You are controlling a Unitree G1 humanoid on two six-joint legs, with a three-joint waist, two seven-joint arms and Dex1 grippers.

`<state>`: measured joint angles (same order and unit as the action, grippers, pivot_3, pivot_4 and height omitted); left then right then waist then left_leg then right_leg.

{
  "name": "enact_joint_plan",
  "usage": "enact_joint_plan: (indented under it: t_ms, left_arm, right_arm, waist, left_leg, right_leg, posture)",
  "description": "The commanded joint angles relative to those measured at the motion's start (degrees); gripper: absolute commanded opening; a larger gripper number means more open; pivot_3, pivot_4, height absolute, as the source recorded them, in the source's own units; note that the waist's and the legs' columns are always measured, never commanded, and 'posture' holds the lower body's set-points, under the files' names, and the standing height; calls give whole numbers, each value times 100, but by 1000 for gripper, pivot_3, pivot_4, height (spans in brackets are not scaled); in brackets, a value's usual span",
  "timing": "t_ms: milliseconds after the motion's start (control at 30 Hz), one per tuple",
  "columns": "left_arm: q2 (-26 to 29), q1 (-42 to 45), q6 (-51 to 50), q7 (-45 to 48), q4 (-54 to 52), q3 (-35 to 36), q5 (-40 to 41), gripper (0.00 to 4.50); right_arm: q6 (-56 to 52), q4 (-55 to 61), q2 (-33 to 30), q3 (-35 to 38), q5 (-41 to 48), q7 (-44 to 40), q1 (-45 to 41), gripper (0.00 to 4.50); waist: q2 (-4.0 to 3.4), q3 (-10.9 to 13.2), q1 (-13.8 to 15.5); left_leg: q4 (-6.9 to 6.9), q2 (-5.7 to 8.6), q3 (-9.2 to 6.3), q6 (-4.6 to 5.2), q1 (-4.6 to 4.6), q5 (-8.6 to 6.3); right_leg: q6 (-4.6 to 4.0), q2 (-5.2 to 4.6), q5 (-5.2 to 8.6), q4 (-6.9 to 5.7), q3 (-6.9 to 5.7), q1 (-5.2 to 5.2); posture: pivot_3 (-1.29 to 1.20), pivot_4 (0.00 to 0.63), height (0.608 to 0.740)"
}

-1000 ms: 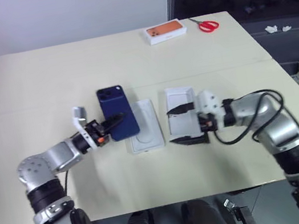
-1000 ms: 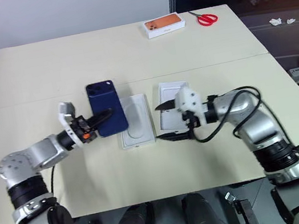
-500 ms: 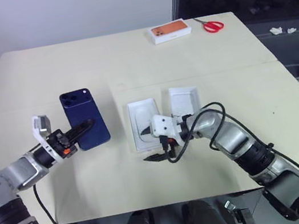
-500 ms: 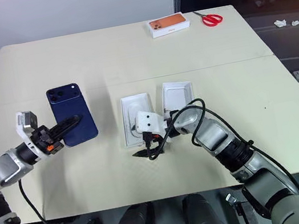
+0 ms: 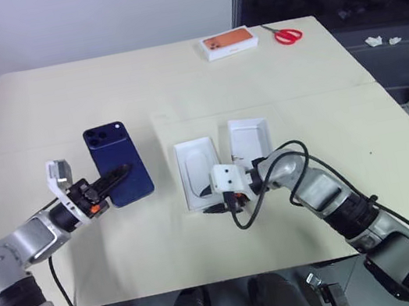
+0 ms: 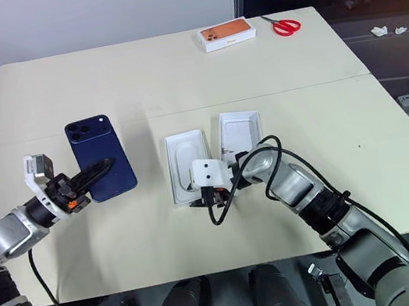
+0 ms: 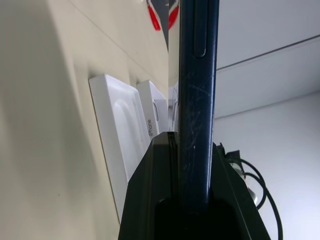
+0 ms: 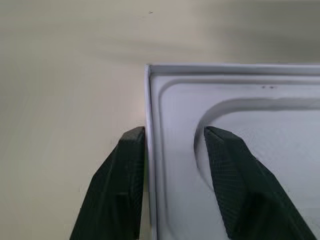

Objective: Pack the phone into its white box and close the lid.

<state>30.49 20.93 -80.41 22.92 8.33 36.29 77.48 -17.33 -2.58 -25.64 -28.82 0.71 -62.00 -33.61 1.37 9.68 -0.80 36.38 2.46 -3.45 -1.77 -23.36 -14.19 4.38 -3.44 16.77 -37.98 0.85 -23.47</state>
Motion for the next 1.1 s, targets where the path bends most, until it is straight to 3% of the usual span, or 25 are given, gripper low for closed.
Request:
enact_joint_plan:
  t_ms: [33, 67, 200, 467, 900, 933, 1033, 1100]
  left_arm:
    - [6, 119, 125, -32, -147, 17, 283, 0]
    - [1, 119, 130, -55, -150, 8, 305, 0]
    - [10, 95, 164, -132, -160, -37, 402, 0]
    - [32, -6, 202, -264, -217, -97, 638, 0]
    - [99, -36, 291, -377, -170, -142, 861, 0]
    - [108, -37, 290, -375, -172, -152, 877, 0]
    - [116, -34, 312, -372, -148, -181, 855, 0]
    - [108, -40, 326, -378, -146, -215, 849, 0]
  right_arm:
    - [39, 72, 22, 74, 21, -40, 13, 2239]
    - [40, 81, 22, 69, 17, -40, 22, 2239]
    - [91, 66, 3, 52, -39, -25, 32, 933]
    - [107, 100, 41, 67, -59, -34, 58, 933]
    - [-727, 295, 1289, 35, 60, 690, 84, 933]
    - [-854, 276, 1321, 59, 103, 692, 87, 1584]
    - [-920, 223, 1394, 124, 139, 722, 30, 2814]
    - [-983, 309, 1401, 204, 259, 662, -9, 3895]
  waist:
    - [0, 0, -1]
    - [0, 0, -2]
    - [2, -1, -11]
    - [2, -1, -17]
    - [2, -1, -18]
    - [2, -1, -18]
    - [1, -1, -18]
    - [1, -1, -18]
  left_leg:
    - [0, 0, 0, 0, 0, 0]
    - [0, 0, 0, 0, 0, 0]
    - [0, 0, 0, 0, 0, 0]
    - [2, -1, 0, 0, 3, 0]
    - [1, -2, 0, -5, 3, 3]
    - [1, -2, 0, -5, 3, 3]
    - [2, -2, 0, -4, 3, 2]
    - [1, -2, 0, -3, 3, 2]
  right_leg:
    - [0, 0, 0, 0, 0, 0]
    - [0, 0, 0, 0, 0, -1]
    - [0, 0, 0, 0, 0, 0]
    - [0, 1, 0, -3, 0, 3]
    - [0, 4, 0, -5, 1, -1]
    - [0, 4, 0, -5, 1, -1]
    - [0, 4, 0, -5, 1, -1]
    - [0, 4, 0, -5, 1, -1]
  posture:
    - [0, 150, 740]
    - [0, 150, 740]
    - [0, 150, 740]
    - [0, 150, 740]
    - [0, 150, 740]
    - [0, 150, 740]
    - [0, 150, 740]
    - [0, 150, 740]
